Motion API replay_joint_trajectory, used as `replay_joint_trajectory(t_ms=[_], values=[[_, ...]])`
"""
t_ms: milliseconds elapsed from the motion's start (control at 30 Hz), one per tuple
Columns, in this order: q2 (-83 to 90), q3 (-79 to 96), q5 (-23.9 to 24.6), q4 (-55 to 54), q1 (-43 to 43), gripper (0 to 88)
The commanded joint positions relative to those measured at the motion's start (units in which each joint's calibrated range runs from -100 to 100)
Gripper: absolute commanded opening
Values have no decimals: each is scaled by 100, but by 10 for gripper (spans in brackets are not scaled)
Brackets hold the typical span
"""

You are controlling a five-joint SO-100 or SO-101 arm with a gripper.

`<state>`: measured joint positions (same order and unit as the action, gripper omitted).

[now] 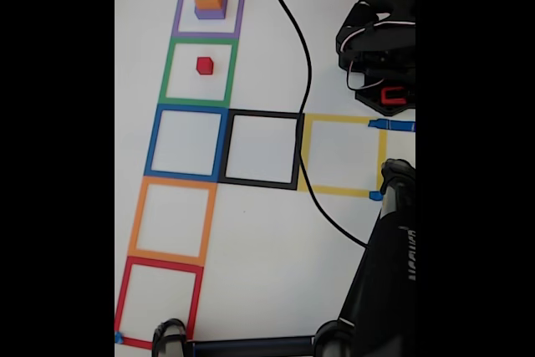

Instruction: Tower of hanoi

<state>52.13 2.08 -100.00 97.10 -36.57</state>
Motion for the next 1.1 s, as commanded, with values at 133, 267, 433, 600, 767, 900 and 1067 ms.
replay_joint_trajectory(t_ms=[133,267,433,600,767,900,1067], values=[[31,528,0,-358,-437,22],[257,1701,0,-1378,-696,178],[362,3146,0,-3046,-868,284],[451,4719,0,-5208,-887,343],[160,5301,0,-6252,-887,396],[-130,5701,0,-6941,-840,402],[-889,6874,0,-9524,-830,411]])
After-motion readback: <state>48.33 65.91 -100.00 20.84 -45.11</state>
